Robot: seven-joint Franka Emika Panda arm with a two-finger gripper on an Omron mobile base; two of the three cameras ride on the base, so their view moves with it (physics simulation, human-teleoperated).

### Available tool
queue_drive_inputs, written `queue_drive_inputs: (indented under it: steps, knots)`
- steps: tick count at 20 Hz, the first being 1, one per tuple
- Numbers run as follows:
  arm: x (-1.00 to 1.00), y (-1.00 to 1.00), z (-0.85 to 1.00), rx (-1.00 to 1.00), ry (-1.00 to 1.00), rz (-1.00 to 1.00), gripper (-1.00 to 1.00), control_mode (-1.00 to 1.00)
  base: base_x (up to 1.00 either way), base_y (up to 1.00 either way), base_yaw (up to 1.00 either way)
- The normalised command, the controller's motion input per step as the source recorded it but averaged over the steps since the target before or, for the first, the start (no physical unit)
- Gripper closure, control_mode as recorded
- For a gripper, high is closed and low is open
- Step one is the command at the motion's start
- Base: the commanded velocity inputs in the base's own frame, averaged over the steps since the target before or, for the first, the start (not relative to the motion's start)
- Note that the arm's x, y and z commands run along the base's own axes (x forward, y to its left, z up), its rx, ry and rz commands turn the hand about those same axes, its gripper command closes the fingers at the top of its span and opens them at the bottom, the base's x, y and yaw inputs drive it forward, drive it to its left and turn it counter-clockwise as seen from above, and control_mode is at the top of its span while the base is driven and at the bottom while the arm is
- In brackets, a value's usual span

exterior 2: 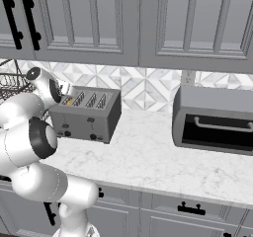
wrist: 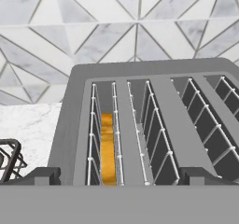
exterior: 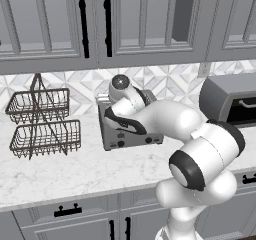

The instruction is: Start the toaster. Once the lever pops up, take the bread to the plate on the dining counter.

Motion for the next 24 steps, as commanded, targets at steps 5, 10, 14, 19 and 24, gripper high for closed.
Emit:
queue_drive_inputs:
  steps: [5,10,14,19,24]
  knots:
    - [0.00,0.00,0.00,0.00,0.00,0.00,-1.00,-1.00,0.00,0.00,0.00]
    - [0.00,0.00,0.00,0.00,0.00,0.00,-1.00,-1.00,0.00,0.00,0.00]
    - [0.00,0.00,0.00,0.00,0.00,0.00,-1.00,-1.00,0.00,0.00,0.00]
    - [0.00,0.00,0.00,0.00,0.00,0.00,-1.00,-1.00,0.00,0.00,0.00]
    - [0.00,0.00,0.00,0.00,0.00,0.00,-1.00,-1.00,0.00,0.00,0.00]
